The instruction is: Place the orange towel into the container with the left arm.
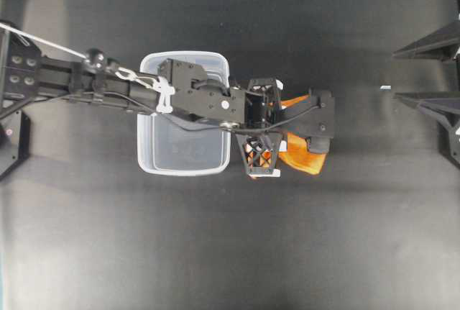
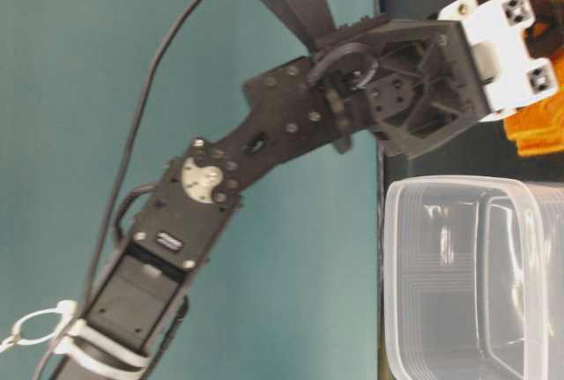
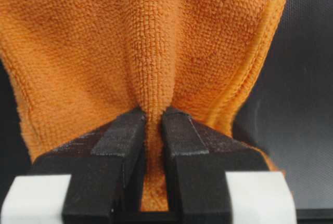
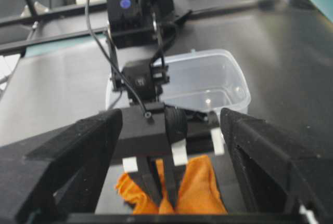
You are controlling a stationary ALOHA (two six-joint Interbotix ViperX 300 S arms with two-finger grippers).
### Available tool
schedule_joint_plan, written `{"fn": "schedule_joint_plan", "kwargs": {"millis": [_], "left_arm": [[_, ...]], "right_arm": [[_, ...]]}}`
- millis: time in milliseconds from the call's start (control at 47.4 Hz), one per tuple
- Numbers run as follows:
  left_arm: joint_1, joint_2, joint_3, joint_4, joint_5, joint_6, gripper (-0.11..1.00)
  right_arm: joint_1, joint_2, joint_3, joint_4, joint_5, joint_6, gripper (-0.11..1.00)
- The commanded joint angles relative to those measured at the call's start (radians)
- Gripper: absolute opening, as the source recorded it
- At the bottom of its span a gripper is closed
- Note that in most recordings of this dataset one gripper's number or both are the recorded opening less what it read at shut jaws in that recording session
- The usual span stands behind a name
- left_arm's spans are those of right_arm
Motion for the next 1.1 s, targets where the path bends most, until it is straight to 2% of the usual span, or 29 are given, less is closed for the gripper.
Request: {"fn": "schedule_joint_plan", "kwargs": {"millis": [0, 211, 380, 590, 759, 907, 1075], "left_arm": [[-0.003, -0.100, -0.032, 0.003, -0.002, 0.009, 0.06], [-0.002, -0.313, 0.000, 0.003, 0.110, 0.055, 0.06], [0.011, -0.474, 0.123, 0.003, 0.181, 0.081, 0.06], [0.029, -0.644, 0.368, 0.003, 0.147, 0.077, 0.06], [0.048, -0.721, 0.503, 0.003, 0.060, 0.078, 0.06], [0.058, -0.744, 0.560, 0.003, 0.021, 0.075, 0.06], [0.058, -0.730, 0.571, 0.003, 0.017, 0.075, 0.06]], "right_arm": [[0.000, 0.008, -0.006, 0.003, -0.005, 0.002, 0.73], [-0.002, 0.006, -0.006, 0.003, -0.006, 0.002, 0.72], [0.000, 0.006, -0.003, 0.003, -0.009, 0.002, 0.72], [-0.002, 0.006, -0.002, 0.003, -0.009, 0.002, 0.72], [-0.002, 0.008, -0.002, 0.003, -0.015, 0.003, 0.72], [0.000, 0.008, -0.002, 0.005, -0.020, 0.003, 0.72], [-0.002, 0.008, -0.002, 0.003, -0.020, 0.003, 0.72]]}}
